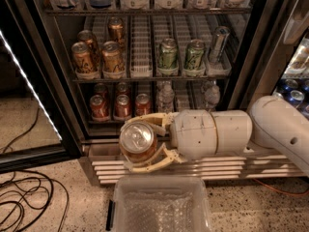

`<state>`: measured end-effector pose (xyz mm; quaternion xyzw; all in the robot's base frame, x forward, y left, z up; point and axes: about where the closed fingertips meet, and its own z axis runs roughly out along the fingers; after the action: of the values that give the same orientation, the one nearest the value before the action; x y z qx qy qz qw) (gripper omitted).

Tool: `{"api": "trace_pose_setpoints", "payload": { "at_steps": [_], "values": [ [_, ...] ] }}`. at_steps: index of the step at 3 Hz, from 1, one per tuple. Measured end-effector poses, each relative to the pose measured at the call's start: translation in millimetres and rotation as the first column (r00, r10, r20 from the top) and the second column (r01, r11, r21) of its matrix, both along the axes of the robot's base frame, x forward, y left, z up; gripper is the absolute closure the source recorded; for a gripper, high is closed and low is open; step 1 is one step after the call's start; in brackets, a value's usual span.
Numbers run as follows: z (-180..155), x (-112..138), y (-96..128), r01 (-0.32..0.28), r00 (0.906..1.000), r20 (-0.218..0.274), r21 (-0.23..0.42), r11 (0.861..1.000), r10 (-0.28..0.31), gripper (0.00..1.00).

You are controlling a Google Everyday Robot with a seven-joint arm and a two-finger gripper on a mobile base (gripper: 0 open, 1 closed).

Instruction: Pick orange can from middle shelf of fridge

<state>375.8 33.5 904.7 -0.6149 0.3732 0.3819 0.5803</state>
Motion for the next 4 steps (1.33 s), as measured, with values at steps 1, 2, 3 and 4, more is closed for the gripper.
{"api": "trace_pose_setpoints", "payload": {
  "at_steps": [1,2,3,4],
  "values": [
    [21,-16,1,0.003,0.9999,0.011,-0.039,0.999,-0.003,1.0],
    [34,-28,-3,-0.013,0.9998,0.015,-0.064,0.998,0.014,1.0],
    [49,-39,-7,-0.046,0.9979,0.042,-0.08,0.996,0.049,1.0],
    [64,-48,-11,-0.062,0.9947,0.076,-0.092,0.994,0.069,1.0]
  ]
}}
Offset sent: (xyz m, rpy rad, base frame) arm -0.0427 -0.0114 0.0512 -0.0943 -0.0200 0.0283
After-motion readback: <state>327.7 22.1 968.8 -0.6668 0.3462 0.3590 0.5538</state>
